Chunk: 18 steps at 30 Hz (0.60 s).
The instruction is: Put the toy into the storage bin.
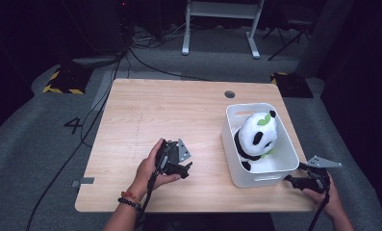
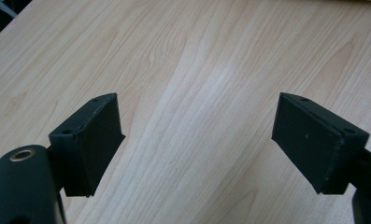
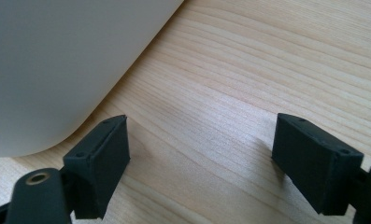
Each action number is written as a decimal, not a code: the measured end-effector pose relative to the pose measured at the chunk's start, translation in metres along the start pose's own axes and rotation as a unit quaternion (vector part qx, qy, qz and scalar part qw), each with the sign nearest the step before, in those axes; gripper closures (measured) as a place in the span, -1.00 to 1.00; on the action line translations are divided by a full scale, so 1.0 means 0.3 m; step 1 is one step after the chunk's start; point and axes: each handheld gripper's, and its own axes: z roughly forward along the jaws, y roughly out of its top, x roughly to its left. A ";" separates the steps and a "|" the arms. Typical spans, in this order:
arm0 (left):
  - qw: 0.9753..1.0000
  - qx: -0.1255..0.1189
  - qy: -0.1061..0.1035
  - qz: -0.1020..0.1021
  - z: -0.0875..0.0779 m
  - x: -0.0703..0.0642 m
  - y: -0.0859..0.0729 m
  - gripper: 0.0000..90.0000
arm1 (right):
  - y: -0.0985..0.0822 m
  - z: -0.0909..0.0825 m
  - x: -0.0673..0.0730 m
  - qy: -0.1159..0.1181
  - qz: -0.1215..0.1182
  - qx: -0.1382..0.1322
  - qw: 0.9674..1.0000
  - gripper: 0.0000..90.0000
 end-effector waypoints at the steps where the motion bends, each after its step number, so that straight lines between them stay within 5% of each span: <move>1: 1.000 0.001 0.000 0.000 0.000 0.002 -0.004 -0.65 | 0.000 0.000 0.000 0.001 0.001 0.000 1.000 -0.58; 18: 0.999 0.034 0.008 -0.010 -0.001 0.019 -0.087 -0.65 | 0.000 -0.001 0.001 0.000 0.003 0.002 1.000 -0.58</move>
